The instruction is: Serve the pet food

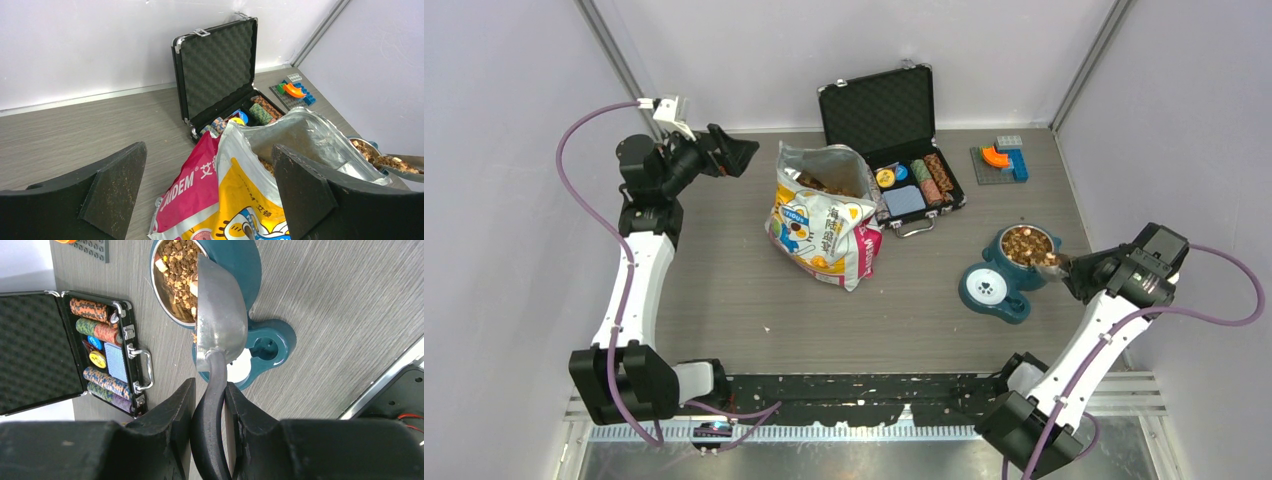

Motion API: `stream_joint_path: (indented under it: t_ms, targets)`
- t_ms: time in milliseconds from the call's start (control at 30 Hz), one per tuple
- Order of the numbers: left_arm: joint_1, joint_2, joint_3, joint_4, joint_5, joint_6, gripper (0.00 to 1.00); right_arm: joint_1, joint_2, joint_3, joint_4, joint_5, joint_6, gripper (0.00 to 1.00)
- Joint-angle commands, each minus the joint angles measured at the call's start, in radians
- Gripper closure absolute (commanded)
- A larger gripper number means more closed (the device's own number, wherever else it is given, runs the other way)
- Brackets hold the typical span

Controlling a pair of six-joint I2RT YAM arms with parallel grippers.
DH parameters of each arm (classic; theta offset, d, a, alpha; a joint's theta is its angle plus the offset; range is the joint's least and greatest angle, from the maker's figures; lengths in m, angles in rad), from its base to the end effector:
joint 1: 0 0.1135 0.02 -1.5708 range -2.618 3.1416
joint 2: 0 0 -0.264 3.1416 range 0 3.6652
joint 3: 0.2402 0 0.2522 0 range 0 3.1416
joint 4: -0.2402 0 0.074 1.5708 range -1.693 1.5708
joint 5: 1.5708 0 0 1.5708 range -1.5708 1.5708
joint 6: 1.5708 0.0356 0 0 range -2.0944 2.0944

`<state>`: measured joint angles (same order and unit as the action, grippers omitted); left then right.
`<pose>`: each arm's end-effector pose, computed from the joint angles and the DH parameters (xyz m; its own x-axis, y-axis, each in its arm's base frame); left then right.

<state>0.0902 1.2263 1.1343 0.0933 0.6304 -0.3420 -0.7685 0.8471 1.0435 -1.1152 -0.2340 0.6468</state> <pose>0.2838 0.0046 0.3994 -0.1713 -0.2875 -0.9423 0.4850 0.8080 -0.3346 0.1061 -0.0911 0.3316 -0.1095 0.9213 -0.3731 0.8032 0.3032 0.5127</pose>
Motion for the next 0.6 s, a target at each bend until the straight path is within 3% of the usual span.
stream_joint_path:
  t_ms: [0,267,567]
  targets:
    - [0.009,0.005,0.019,0.034,0.014,-0.015,0.01,0.040,0.026,0.086,-0.009,0.050,-0.011,0.95]
    - [0.011,0.020,0.025,0.036,0.022,-0.023,0.01,0.156,0.109,0.119,0.007,0.099,0.029,0.95]
    - [0.019,0.024,0.026,0.037,0.021,-0.025,0.01,0.194,0.145,0.144,0.029,0.115,0.050,0.95]
